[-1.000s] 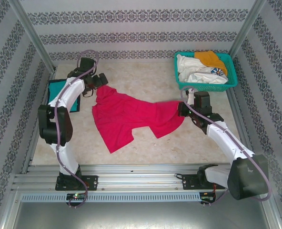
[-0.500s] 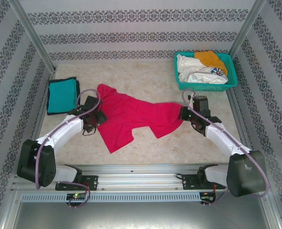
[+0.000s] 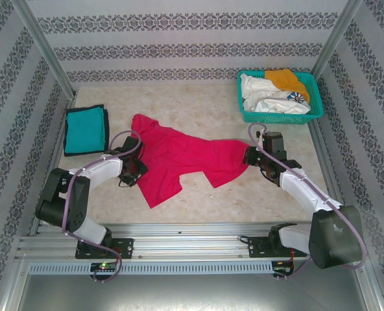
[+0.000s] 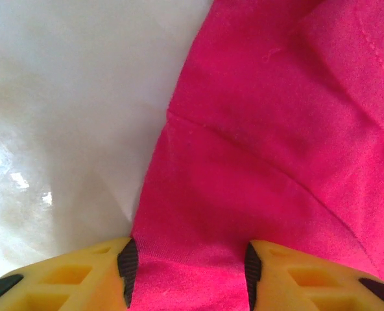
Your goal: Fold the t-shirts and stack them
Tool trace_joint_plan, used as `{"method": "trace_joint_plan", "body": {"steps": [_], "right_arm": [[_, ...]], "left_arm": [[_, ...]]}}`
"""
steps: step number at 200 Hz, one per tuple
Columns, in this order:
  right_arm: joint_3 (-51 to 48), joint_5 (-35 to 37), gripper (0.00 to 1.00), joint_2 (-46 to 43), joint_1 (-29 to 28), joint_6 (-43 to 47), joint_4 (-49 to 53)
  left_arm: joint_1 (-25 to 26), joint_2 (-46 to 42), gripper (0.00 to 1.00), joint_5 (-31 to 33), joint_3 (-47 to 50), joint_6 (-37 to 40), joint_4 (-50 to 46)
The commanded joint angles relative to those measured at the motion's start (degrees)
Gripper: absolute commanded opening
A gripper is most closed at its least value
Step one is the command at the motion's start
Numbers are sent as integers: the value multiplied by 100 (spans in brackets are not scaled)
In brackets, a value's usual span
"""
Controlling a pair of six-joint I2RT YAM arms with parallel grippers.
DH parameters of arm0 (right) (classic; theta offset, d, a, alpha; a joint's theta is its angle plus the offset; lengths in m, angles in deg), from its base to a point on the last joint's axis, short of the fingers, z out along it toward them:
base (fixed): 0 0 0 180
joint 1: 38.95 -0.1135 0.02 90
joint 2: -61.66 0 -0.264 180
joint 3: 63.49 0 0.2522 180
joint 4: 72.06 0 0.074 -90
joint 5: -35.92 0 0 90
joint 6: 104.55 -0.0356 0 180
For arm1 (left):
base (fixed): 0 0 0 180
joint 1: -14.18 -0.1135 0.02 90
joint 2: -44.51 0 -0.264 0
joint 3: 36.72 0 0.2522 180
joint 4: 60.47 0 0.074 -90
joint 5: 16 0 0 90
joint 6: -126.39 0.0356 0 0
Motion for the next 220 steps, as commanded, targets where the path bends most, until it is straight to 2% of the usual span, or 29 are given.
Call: {"method": "trace_joint_plan", "body": {"steps": [1, 31, 50, 84, 103, 138, 186, 220], "right_arm": [[-67, 102, 0, -123, 67, -85, 45], [-67, 68, 0, -69, 78, -128, 4], [-34, 67, 0, -27, 73, -144, 8], [3, 76, 0, -52, 73, -184, 43], [3, 58, 0, -61, 75, -193, 47], [19, 41, 0, -2, 73, -202, 10], [91, -40, 0, 40, 73, -217, 27], [90, 9, 0, -28, 71, -207, 68]], "left_arm": [[69, -74, 52, -122, 89, -230, -50], [80, -276, 47, 163, 150, -84, -219], [85, -215, 46, 21, 109, -112, -295], [191, -616, 67, -49, 155, -297, -445], [231, -946, 69, -54, 156, -310, -659], [238, -1209, 61, -51, 334, -520, -779], [269, -853, 49, -328, 385, -735, -532], [278, -606, 47, -485, 546, -788, -247]]}}
